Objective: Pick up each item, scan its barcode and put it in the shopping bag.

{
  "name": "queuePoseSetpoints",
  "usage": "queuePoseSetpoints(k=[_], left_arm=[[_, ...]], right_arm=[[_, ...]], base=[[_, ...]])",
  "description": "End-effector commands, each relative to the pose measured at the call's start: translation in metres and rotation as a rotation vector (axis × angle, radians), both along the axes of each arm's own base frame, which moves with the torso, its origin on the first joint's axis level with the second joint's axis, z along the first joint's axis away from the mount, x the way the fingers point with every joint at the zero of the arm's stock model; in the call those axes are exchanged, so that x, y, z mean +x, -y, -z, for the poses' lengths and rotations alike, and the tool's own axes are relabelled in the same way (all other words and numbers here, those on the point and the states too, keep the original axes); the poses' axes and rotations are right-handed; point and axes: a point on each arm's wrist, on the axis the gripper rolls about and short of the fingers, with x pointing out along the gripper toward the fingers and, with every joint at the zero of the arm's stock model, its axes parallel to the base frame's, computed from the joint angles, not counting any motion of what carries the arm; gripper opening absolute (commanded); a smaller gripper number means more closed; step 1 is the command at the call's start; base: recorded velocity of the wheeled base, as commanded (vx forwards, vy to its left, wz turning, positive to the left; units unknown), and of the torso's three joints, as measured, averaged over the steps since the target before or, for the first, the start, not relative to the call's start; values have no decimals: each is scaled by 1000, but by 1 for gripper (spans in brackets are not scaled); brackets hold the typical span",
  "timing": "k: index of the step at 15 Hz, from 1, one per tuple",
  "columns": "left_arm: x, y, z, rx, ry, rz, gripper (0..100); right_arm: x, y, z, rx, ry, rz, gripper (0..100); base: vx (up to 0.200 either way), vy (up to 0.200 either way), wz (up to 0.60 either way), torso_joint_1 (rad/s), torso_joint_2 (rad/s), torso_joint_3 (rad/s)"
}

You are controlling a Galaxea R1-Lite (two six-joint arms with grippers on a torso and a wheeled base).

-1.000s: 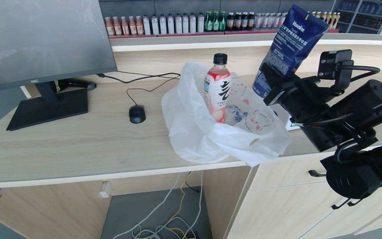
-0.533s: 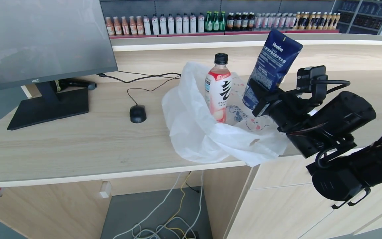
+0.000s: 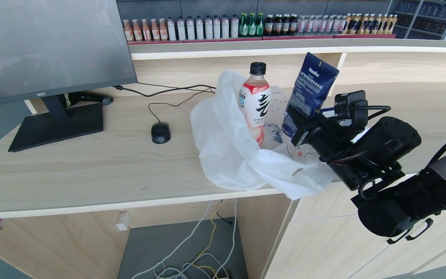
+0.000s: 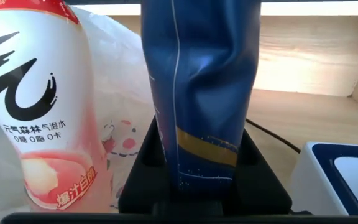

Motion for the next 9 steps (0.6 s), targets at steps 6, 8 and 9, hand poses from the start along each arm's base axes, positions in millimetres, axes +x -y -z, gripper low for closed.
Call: queuePoseSetpoints(k=[6, 8, 9], left_arm=[[0, 0, 0, 0, 0, 0, 100], [0, 0, 0, 0, 0, 0, 100], [0, 0, 0, 0, 0, 1, 100]], right_arm=[[3, -6, -12, -34, 75, -59, 0], [-6, -19, -15, -27, 80, -106, 0], [-6, -22, -13, -29, 76, -117, 0]], base=[[0, 0, 0, 0, 0, 0], [0, 0, 0, 0, 0, 0], [0, 0, 0, 0, 0, 0]])
